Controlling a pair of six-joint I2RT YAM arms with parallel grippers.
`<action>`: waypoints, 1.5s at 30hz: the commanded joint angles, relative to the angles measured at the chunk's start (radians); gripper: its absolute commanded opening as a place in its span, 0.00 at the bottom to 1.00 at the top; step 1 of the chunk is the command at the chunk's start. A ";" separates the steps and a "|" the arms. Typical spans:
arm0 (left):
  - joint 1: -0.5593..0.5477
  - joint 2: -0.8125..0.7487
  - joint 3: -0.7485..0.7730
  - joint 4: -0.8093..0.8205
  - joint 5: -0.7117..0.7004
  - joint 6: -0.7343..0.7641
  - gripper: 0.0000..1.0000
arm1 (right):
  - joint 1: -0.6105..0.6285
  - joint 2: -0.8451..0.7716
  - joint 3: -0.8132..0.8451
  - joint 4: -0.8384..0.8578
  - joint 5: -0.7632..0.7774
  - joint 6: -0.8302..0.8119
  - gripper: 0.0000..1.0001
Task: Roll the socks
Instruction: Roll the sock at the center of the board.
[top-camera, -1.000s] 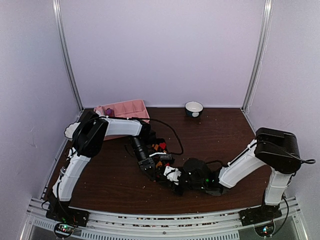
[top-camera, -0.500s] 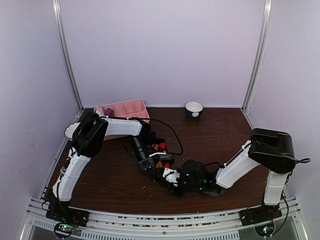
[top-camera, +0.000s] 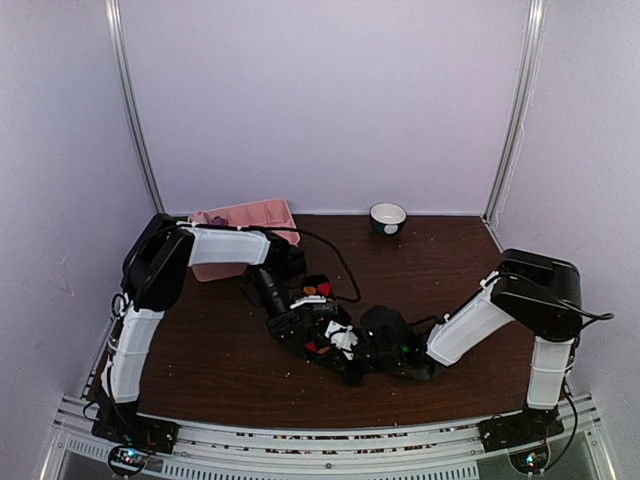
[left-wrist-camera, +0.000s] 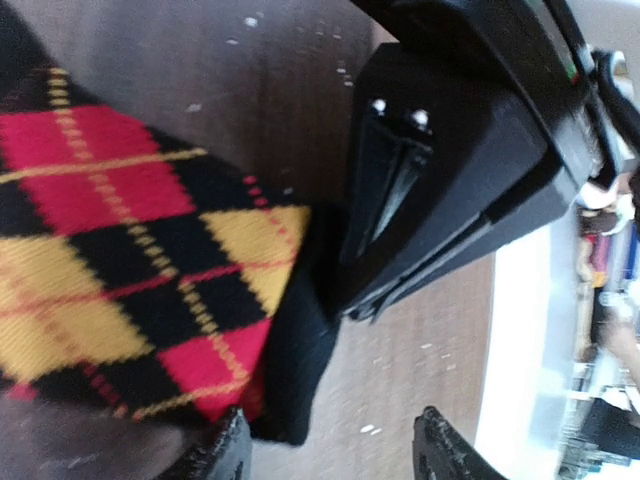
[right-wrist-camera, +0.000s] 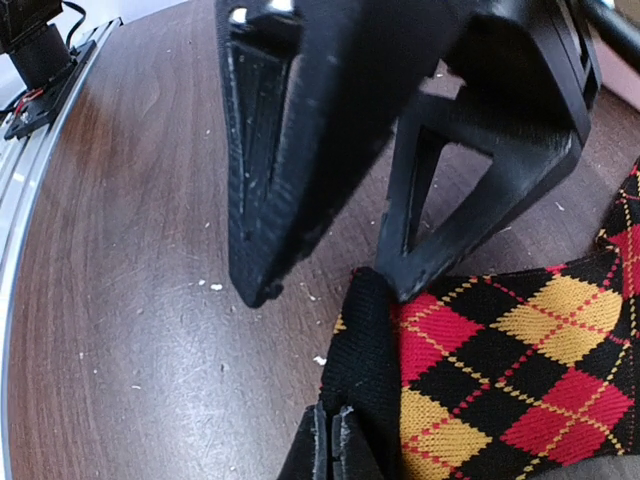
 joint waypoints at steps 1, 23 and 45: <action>0.032 -0.128 -0.084 0.161 -0.123 0.001 0.59 | -0.022 0.056 0.016 -0.209 -0.050 0.068 0.00; 0.247 -0.606 -0.380 0.752 -0.633 -0.349 0.98 | -0.084 0.049 0.072 -0.345 -0.239 0.258 0.00; -0.162 -0.512 -0.546 0.647 -0.403 0.206 0.83 | -0.187 0.079 0.109 -0.324 -0.432 0.576 0.00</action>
